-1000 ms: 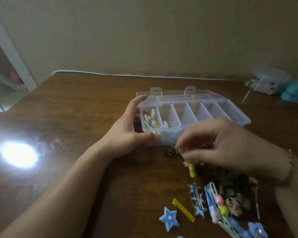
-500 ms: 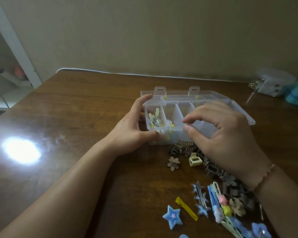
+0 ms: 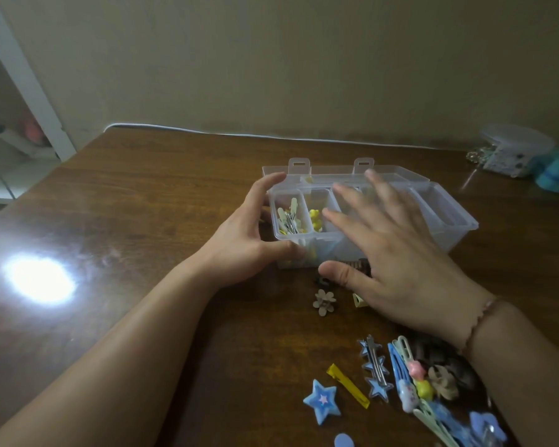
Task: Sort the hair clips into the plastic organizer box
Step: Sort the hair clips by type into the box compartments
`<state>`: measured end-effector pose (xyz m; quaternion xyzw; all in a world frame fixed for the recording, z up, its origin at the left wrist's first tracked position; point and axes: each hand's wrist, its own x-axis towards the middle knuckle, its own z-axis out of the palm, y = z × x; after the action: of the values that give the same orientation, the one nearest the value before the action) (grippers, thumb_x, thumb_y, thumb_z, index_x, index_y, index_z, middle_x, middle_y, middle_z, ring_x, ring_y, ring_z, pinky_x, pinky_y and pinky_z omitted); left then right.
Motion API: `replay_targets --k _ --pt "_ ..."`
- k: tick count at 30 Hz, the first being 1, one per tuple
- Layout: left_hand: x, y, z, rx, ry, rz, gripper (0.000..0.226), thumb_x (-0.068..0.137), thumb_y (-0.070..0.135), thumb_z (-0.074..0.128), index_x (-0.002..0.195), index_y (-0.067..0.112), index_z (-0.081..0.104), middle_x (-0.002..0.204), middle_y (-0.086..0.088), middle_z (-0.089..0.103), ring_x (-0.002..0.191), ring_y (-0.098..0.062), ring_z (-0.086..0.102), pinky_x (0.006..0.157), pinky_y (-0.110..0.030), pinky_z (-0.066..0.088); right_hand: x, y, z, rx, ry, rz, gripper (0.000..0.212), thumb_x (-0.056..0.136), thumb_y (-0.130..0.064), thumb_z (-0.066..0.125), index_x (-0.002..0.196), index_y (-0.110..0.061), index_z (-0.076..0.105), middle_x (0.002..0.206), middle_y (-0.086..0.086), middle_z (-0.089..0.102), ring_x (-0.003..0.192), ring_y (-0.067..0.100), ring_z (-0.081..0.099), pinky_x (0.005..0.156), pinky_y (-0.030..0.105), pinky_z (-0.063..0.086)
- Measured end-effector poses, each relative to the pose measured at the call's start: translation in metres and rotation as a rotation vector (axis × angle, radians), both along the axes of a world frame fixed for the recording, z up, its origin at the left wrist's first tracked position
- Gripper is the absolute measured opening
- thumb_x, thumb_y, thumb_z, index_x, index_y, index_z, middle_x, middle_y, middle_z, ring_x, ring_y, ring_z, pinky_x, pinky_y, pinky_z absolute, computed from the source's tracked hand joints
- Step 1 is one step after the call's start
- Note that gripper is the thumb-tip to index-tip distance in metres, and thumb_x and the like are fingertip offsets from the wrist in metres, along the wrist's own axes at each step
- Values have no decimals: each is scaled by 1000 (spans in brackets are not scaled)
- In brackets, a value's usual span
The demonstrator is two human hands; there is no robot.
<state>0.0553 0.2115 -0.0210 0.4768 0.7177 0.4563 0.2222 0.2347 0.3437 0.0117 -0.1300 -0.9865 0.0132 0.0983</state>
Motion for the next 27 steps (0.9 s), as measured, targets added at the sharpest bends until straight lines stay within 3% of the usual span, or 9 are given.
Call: replay_targets --k 3,5,7,11,14,16,18,21,27 --pt "0 0 1 -3 -2 -1 97 66 45 75 145 51 19 145 8 42 123 -11 50 104 -43 47 0 -2 0 -74 123 17 72 84 -74 22 141 -33 40 156 -7 23 147 18 1 116 45 8" --pt "1 -1 1 -3 -2 4 97 66 47 74 145 52 19 144 8 43 123 -11 51 103 -44 47 0 -3 1 -112 234 53 58 89 -65 34 132 -29 50 134 -8 50 137 16 28 112 48 28" --pt "1 0 1 -5 2 4 97 65 47 74 146 50 19 144 6 43 123 -13 52 104 -44 47 0 -4 0 -157 293 93 54 90 -58 38 134 -28 47 115 -14 55 122 11 40 105 50 34" --pt "2 0 1 -4 11 4 97 65 46 75 146 49 20 143 7 43 121 -11 52 104 -43 47 -3 -1 -4 -253 262 112 65 92 -58 34 149 -31 22 112 -19 56 124 4 38 115 51 19" --pt "2 0 1 1 -8 -1 99 60 53 74 144 51 22 143 8 44 122 -11 52 103 -44 48 -1 3 -8 -249 214 77 71 90 -62 28 152 -33 9 137 -17 50 143 5 18 119 49 4" --pt "1 -1 1 2 -16 1 99 59 55 73 143 53 22 144 7 44 123 -12 52 103 -45 48 0 2 -8 -211 296 56 66 90 -59 32 149 -31 24 144 -10 46 142 5 16 118 46 10" --pt "1 0 0 3 -17 1 99 59 55 73 143 53 22 143 7 44 123 -12 52 103 -45 48 0 -2 -7 -277 394 81 56 90 -53 41 140 -28 42 128 -10 55 132 8 33 111 47 29" --pt "1 0 0 0 4 0 100 59 57 72 145 51 21 144 7 43 123 -12 52 104 -44 46 -3 -6 -4 -368 380 101 54 90 -52 42 139 -29 43 109 -13 56 116 10 44 102 47 38" --pt "1 0 0 8 9 -2 100 59 56 71 145 49 22 143 7 45 122 -9 52 105 -40 46 -4 -6 -9 -175 222 61 70 89 -64 25 151 -33 14 143 -14 46 145 10 15 118 55 5"
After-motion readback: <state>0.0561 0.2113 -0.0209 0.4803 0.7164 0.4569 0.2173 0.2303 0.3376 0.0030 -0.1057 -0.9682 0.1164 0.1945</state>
